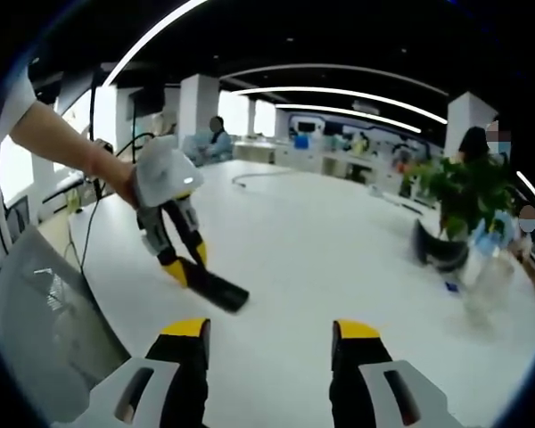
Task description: Press the specified remote control buttons in sequence, fully releasing each button before pressing the next.
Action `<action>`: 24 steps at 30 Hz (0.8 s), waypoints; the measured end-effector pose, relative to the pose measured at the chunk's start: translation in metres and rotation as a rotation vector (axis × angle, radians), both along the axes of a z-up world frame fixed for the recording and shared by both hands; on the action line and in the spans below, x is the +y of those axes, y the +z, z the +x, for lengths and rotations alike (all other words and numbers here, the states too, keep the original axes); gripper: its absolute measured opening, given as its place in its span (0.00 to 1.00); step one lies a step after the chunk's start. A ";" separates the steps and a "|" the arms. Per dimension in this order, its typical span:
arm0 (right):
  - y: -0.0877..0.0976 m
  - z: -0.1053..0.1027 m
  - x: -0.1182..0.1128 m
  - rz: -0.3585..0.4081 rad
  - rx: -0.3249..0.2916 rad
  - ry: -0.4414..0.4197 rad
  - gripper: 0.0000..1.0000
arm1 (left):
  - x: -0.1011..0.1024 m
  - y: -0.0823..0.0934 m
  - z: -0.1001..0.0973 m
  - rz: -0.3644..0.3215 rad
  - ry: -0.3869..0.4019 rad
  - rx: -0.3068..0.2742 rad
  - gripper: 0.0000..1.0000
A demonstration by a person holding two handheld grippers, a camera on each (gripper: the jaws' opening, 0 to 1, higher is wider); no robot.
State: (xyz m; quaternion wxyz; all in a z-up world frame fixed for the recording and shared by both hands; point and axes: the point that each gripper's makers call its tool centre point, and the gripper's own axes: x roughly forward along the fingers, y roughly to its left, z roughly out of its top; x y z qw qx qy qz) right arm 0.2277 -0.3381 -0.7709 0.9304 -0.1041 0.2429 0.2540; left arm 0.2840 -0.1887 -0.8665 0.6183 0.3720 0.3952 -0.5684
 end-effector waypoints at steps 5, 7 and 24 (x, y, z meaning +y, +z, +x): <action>0.000 0.000 0.000 -0.001 0.001 0.001 0.52 | 0.000 0.000 -0.002 0.000 -0.003 -0.001 0.24; 0.000 0.000 0.000 -0.001 0.000 0.001 0.52 | 0.000 0.000 -0.003 -0.001 -0.005 -0.001 0.24; -0.001 0.000 0.000 -0.005 0.001 0.003 0.51 | 0.000 0.000 -0.014 -0.013 -0.008 0.000 0.24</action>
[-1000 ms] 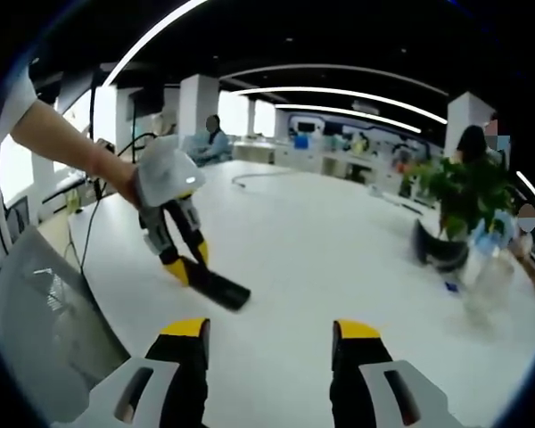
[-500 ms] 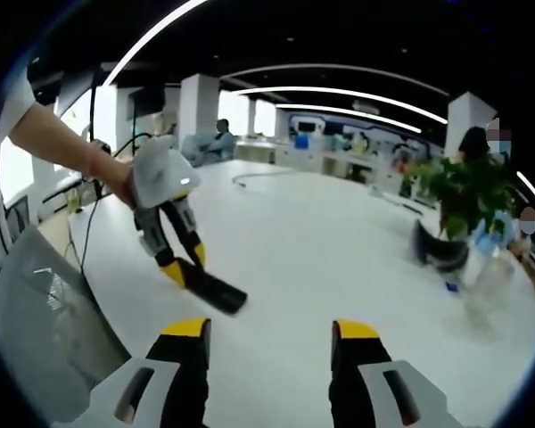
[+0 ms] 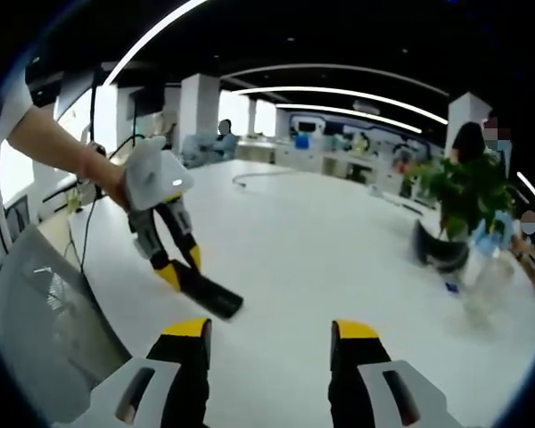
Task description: Press the specified remote control buttons in sequence, fully releasing each button before pressing the next.
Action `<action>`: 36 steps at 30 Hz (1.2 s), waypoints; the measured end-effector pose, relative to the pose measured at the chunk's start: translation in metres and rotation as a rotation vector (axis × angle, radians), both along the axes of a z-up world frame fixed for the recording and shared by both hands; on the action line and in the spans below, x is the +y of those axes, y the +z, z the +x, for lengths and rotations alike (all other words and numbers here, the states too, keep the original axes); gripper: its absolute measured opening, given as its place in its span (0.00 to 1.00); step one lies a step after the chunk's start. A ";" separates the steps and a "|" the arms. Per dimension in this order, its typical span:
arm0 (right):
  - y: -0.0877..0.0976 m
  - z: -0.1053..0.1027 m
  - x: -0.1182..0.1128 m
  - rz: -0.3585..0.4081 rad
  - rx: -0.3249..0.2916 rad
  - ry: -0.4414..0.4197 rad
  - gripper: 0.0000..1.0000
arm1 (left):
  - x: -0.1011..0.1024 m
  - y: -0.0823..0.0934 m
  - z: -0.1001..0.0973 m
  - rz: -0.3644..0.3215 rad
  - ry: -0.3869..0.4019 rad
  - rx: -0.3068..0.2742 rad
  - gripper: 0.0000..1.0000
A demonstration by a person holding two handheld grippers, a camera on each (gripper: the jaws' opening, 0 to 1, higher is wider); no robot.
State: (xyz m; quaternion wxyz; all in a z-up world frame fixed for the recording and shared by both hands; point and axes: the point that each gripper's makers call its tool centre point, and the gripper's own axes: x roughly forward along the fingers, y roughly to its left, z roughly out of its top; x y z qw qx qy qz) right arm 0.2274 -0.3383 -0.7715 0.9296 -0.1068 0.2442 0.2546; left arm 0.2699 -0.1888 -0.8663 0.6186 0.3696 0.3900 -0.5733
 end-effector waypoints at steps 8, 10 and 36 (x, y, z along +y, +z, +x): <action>0.000 0.000 0.000 -0.002 0.000 0.001 0.51 | 0.000 0.000 -0.006 -0.006 -0.003 -0.003 0.24; -0.001 0.000 0.000 -0.003 0.001 0.002 0.51 | 0.000 0.000 -0.008 -0.007 -0.003 -0.003 0.24; -0.002 -0.001 0.001 -0.008 0.008 0.009 0.50 | -0.002 0.000 -0.020 -0.024 0.004 -0.005 0.24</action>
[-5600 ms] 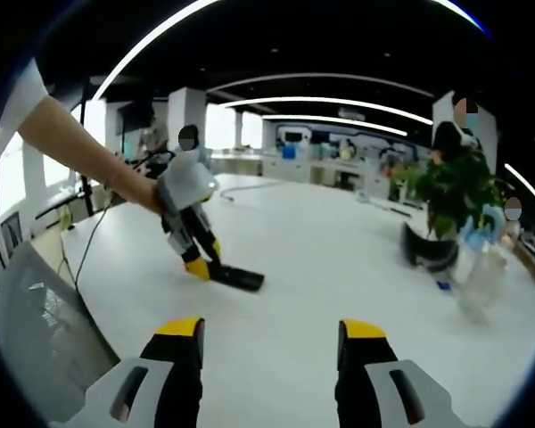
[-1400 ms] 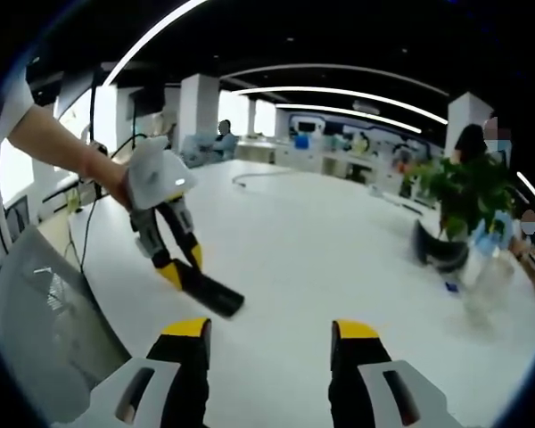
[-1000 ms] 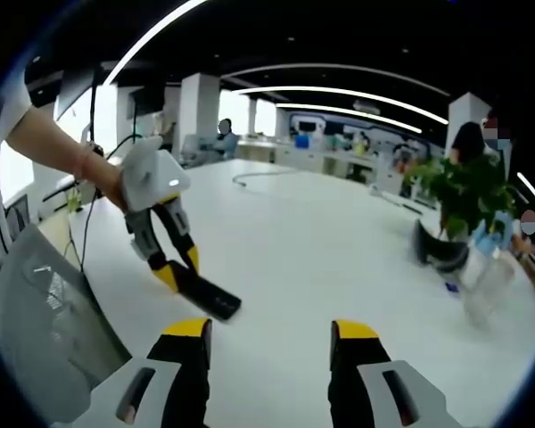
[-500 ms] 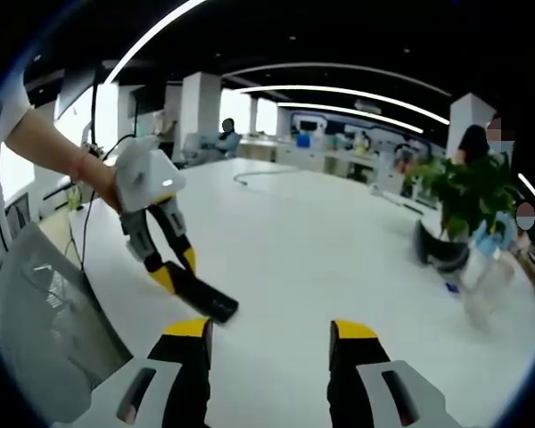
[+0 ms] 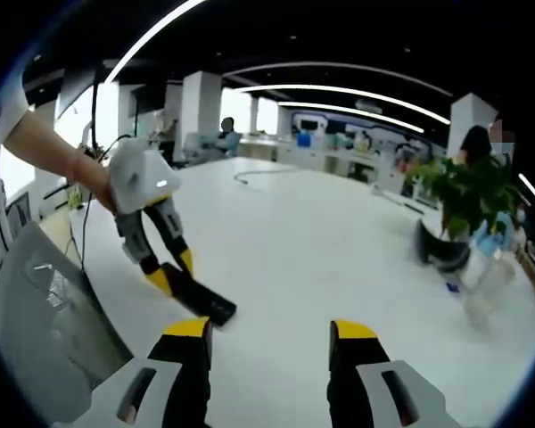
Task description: Press the specified remote control buttons in sequence, fully releasing each button before pressing the next.
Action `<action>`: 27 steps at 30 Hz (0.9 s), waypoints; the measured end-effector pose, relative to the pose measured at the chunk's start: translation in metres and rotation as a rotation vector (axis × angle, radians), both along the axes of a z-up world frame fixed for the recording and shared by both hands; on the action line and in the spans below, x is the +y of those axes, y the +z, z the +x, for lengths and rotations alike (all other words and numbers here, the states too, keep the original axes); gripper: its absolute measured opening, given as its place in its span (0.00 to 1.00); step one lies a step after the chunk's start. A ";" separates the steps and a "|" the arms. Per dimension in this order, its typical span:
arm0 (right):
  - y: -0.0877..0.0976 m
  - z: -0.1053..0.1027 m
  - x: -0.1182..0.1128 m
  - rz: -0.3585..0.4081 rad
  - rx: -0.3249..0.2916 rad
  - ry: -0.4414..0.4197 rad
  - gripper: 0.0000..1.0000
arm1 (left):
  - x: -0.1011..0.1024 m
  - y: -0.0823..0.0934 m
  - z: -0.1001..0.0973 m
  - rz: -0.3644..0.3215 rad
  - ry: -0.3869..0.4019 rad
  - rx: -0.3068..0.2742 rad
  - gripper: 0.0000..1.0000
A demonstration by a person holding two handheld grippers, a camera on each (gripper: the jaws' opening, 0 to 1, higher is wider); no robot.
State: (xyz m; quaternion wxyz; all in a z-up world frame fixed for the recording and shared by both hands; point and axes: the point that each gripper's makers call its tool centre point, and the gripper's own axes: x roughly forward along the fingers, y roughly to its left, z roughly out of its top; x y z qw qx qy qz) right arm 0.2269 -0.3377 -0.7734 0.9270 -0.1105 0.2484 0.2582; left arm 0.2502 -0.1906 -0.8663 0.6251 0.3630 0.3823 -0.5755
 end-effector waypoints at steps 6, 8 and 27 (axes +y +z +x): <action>0.000 0.000 0.000 0.000 -0.001 0.001 0.50 | 0.000 0.000 -0.003 -0.003 -0.001 0.000 0.24; 0.000 0.000 0.001 -0.002 0.000 0.003 0.50 | 0.000 0.000 -0.004 -0.003 -0.001 0.000 0.24; -0.002 -0.002 0.004 -0.015 0.010 0.023 0.49 | -0.003 0.000 -0.015 -0.014 -0.012 0.002 0.24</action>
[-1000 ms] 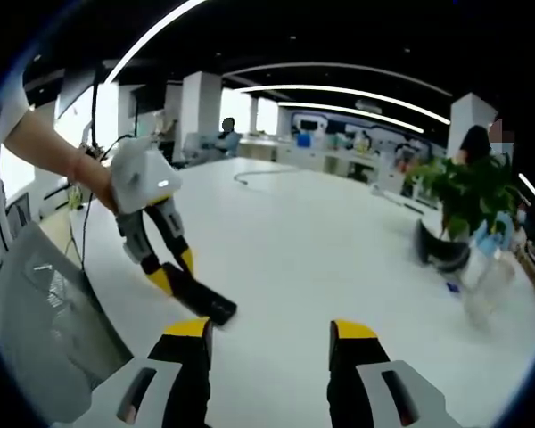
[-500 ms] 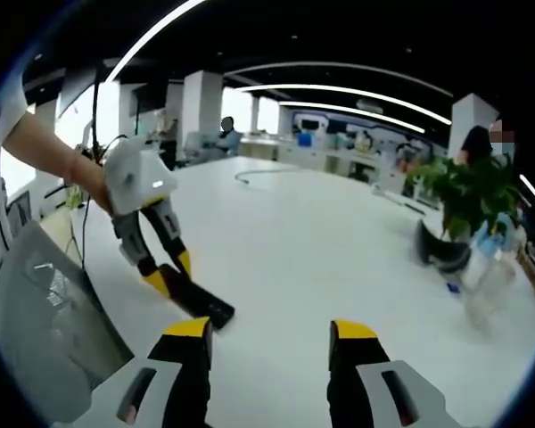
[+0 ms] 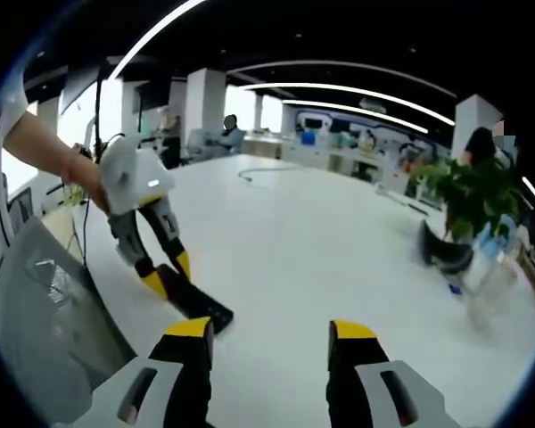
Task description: Press the specified remote control buttons in sequence, fully releasing each button before pressing the next.
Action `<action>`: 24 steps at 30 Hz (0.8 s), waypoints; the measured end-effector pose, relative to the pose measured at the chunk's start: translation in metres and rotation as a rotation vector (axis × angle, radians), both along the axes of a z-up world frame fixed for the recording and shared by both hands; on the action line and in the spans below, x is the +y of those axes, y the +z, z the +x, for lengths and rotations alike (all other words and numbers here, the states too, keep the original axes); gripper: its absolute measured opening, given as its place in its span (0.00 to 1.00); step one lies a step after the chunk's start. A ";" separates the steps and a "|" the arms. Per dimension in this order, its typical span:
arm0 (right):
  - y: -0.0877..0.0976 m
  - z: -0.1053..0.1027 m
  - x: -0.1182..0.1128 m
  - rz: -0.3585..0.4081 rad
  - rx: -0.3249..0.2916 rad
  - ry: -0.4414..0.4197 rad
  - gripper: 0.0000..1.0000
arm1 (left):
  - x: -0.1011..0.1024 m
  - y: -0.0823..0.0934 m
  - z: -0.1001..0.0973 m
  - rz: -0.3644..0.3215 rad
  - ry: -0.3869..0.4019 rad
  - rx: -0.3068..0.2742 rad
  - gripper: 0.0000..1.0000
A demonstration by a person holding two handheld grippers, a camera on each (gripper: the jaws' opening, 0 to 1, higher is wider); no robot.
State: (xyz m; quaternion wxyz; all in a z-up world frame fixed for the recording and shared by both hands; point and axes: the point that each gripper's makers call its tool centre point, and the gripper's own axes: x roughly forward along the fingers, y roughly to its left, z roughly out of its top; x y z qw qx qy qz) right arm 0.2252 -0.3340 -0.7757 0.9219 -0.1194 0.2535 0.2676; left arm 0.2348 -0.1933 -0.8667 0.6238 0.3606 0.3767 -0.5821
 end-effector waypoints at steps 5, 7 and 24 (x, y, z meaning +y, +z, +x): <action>-0.001 -0.001 0.002 -0.006 0.007 0.010 0.48 | -0.001 0.000 -0.004 -0.004 -0.002 0.000 0.24; -0.002 -0.002 0.002 -0.009 0.010 0.014 0.48 | -0.001 0.000 -0.005 -0.006 -0.001 0.001 0.24; -0.009 -0.007 0.008 -0.035 0.047 0.056 0.44 | -0.003 0.001 -0.017 -0.020 -0.005 0.003 0.24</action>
